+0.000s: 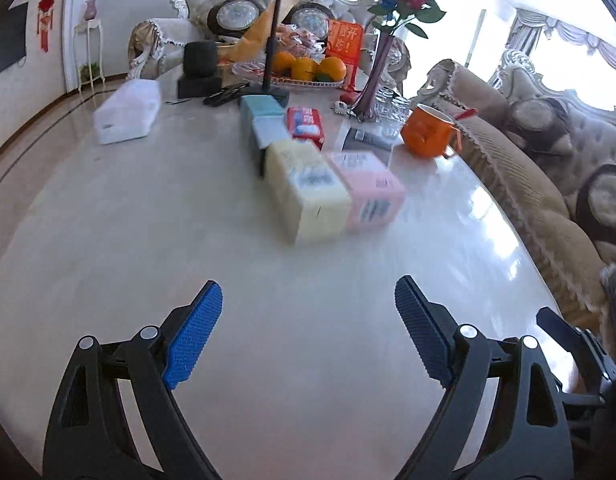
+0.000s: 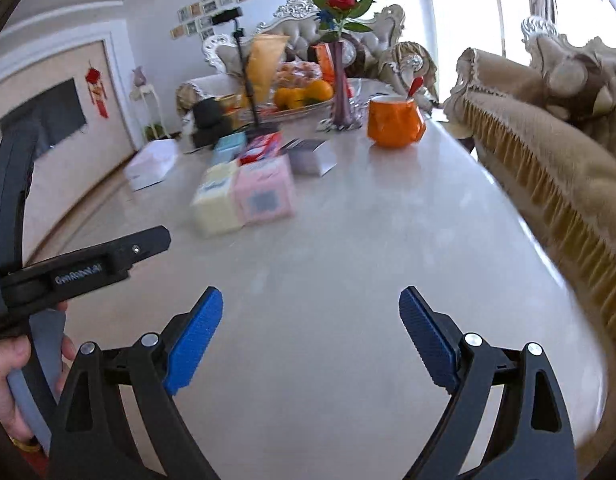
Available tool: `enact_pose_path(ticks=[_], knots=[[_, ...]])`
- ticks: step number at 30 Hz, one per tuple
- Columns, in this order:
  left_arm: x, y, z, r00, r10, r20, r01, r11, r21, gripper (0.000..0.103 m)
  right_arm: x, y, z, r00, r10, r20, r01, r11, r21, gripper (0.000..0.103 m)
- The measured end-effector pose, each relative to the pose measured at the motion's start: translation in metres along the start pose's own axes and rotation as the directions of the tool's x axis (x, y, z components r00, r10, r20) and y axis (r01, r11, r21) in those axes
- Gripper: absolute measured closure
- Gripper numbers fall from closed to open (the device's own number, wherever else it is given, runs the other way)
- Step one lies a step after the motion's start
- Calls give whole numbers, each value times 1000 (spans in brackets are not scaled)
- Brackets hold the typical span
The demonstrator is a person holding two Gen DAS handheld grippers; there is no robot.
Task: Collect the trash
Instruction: 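Move both open tools back toward the table, then grasp the cream barcode box with the left tool while the right tool grasps the pink SIXIN box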
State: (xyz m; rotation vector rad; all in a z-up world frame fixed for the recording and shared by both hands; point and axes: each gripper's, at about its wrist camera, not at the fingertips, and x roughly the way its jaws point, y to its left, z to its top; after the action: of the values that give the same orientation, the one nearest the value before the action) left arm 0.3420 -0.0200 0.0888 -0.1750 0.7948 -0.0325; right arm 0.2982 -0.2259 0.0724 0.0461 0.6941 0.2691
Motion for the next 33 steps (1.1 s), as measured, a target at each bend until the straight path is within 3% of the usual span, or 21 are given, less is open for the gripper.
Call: enact_pose_path(ticks=[5, 10, 17, 21, 24, 30, 33], knots=[[51, -12, 30, 999, 39, -38, -38, 999, 26, 17, 39, -14, 31, 999, -34, -33, 33, 999, -27, 17], [77, -1, 43, 996, 69, -64, -67, 997, 32, 17, 63, -12, 48, 998, -51, -39, 48, 996, -73, 17], [73, 20, 43, 993, 112, -34, -108, 989, 99, 17, 81, 7, 60, 999, 8, -51, -12, 997, -80, 17], [75, 33, 45, 992, 118, -49, -111, 987, 118, 17, 96, 31, 64, 999, -6, -54, -1, 991, -130, 17], [81, 38, 48, 985, 167, -49, -157, 974, 162, 17, 109, 47, 68, 997, -18, -78, 3, 982, -186, 17], [106, 43, 54, 980, 152, -129, -132, 979, 153, 17, 134, 67, 80, 991, -51, -122, 17, 965, -263, 16], [112, 41, 61, 978, 164, -130, -142, 976, 164, 17, 141, 70, 87, 985, -30, -168, -7, 976, -217, 16]])
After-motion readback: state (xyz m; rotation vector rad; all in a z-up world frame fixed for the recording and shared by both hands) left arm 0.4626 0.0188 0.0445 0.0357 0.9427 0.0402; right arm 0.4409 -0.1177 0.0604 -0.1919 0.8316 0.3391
